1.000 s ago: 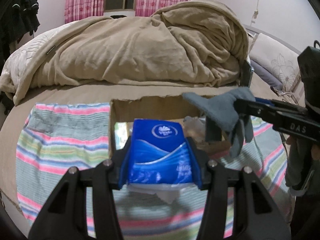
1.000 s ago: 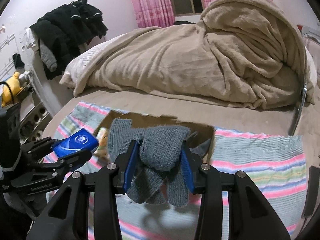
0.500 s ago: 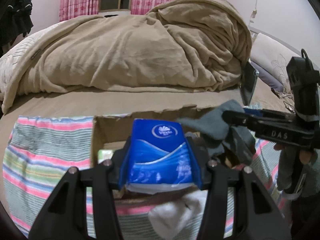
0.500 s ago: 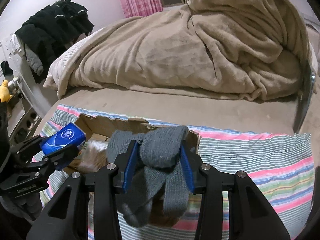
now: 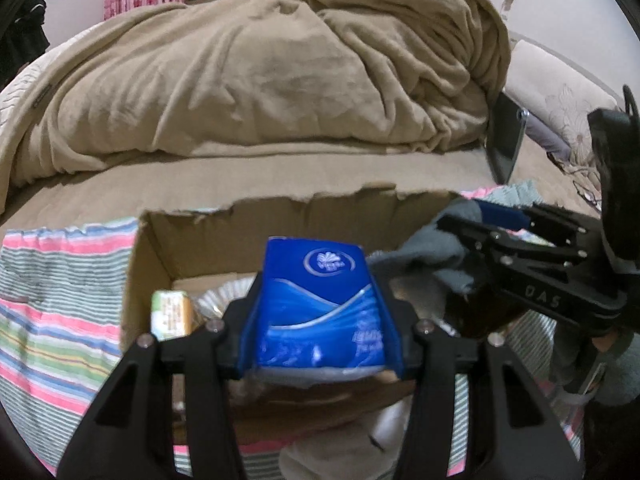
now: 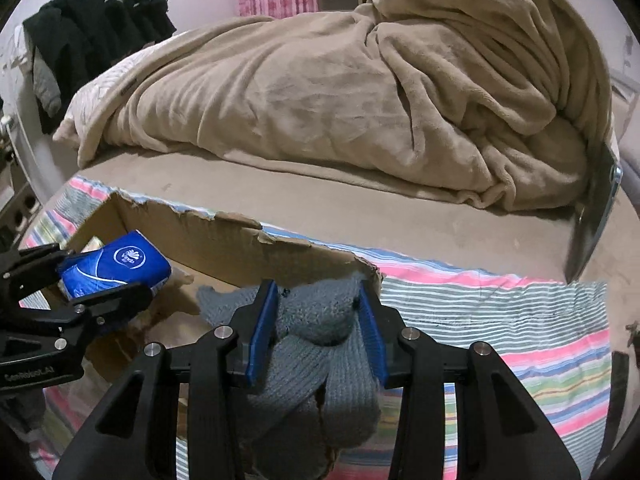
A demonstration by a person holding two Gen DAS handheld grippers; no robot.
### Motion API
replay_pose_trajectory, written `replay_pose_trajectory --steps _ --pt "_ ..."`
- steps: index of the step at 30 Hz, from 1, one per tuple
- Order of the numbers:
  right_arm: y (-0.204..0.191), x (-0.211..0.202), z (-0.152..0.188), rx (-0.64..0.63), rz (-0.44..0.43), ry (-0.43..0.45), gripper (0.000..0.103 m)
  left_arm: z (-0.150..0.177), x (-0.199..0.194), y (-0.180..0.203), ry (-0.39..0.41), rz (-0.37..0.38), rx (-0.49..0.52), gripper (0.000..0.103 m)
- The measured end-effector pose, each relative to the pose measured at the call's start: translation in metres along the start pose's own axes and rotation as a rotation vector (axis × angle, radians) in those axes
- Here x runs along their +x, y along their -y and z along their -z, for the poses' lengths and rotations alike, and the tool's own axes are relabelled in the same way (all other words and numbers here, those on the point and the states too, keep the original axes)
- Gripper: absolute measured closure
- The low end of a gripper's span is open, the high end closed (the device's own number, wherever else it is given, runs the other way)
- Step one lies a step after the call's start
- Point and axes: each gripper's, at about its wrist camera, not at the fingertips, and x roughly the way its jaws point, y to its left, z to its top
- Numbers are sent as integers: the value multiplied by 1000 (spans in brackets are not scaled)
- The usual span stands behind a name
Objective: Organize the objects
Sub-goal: 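Lower the blue pack into the box with the left gripper while the right gripper drops the socks there, then open both grippers and move the right gripper toward the white socks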
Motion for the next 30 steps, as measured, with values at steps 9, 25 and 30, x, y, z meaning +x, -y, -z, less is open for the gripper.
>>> replay_pose_trajectory --steps 9,25,30 --pt "1 -16 -4 56 -41 24 51 0 -5 -5 -4 29 -20 48" --pt "-20 -79 12 114 -35 38 25 16 -86 -6 74 44 -18 42" --pt "-34 -94 19 106 -49 40 25 28 -112 -11 90 38 -34 29"
